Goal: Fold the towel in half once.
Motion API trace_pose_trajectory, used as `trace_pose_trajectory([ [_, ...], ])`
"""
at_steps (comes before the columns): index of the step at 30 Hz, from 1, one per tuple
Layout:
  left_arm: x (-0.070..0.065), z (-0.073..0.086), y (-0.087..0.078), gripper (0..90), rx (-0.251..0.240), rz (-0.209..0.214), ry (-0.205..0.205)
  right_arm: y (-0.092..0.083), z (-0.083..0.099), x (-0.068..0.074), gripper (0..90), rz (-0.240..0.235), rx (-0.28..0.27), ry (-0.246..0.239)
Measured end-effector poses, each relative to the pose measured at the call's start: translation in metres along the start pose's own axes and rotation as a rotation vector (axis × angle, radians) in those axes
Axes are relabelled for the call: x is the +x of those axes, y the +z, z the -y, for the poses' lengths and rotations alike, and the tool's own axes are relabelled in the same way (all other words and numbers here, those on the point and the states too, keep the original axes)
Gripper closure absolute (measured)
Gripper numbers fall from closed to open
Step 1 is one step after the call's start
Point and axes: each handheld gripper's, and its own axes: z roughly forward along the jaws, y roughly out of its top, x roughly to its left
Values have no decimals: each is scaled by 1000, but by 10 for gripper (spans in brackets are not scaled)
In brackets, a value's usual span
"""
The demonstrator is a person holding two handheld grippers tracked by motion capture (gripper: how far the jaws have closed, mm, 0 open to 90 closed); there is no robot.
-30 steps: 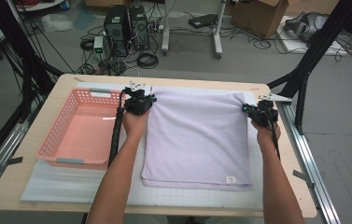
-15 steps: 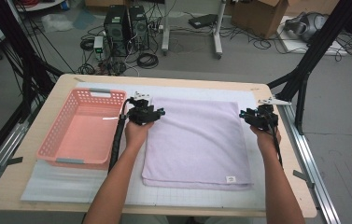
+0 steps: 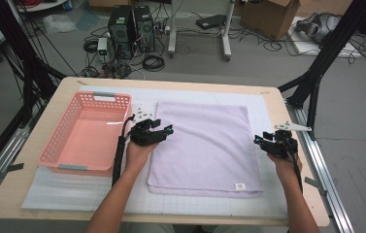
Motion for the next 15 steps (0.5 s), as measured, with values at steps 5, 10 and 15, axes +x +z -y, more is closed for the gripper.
trace_pose_trajectory([
  [5,-5,9,-12,423,16,75,-3,-11,17,9,539,-24,-5,1],
  [10,-9,17,-29,420,18,90,34,-17,32,12,478,-36,-19,19],
  [15,-14,27,-42,421,43,92,68,-27,46,20,529,-55,-32,-6],
])
